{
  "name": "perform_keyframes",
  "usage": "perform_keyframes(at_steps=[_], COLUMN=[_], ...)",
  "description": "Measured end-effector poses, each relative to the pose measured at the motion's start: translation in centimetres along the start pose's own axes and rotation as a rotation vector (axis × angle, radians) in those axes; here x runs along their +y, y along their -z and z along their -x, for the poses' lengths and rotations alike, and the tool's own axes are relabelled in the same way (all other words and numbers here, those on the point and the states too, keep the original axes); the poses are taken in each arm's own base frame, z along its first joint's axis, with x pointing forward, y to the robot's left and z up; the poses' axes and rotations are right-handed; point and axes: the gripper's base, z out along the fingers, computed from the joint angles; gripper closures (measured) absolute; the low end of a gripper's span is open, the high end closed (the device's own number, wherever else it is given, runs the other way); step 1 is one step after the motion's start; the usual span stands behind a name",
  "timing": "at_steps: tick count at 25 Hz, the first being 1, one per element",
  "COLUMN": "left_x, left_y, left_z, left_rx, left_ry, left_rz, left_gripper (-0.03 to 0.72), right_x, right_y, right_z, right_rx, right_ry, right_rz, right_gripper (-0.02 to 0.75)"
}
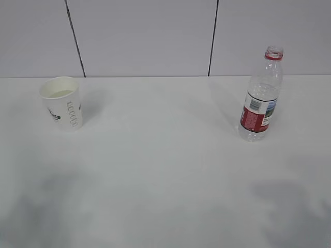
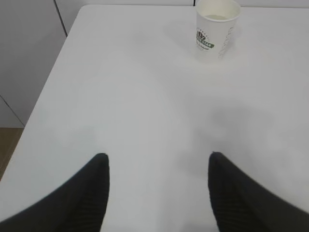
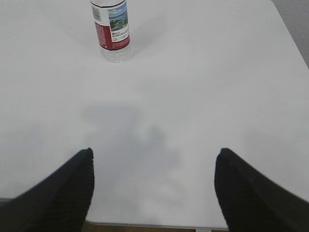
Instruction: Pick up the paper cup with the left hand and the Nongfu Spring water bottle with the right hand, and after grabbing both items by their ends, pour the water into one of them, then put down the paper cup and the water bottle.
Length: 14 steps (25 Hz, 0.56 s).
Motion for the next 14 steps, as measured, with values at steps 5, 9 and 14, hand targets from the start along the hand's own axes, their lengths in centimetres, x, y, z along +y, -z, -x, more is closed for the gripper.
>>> perform_keyframes(at_steps=[5,9,14], left_x=[0.0,0.0,0.0], left_y=[0.0,0.0,0.0], left_z=[0.0,0.0,0.0], left_rx=[0.0,0.0,0.0], left_ry=[0.0,0.0,0.0], left_rz=[0.0,0.0,0.0], left_gripper=[0.228,0.238,0.253], right_x=[0.01,0.02,0.03], right_y=[0.0,0.0,0.0], right_z=[0.0,0.0,0.0], right_rx=[0.0,0.0,0.0], right_ry=[-0.001,-0.001,-0.002], right_rz=[0.002,0.002,0.003], right_gripper=[0.154,0.154,0.154])
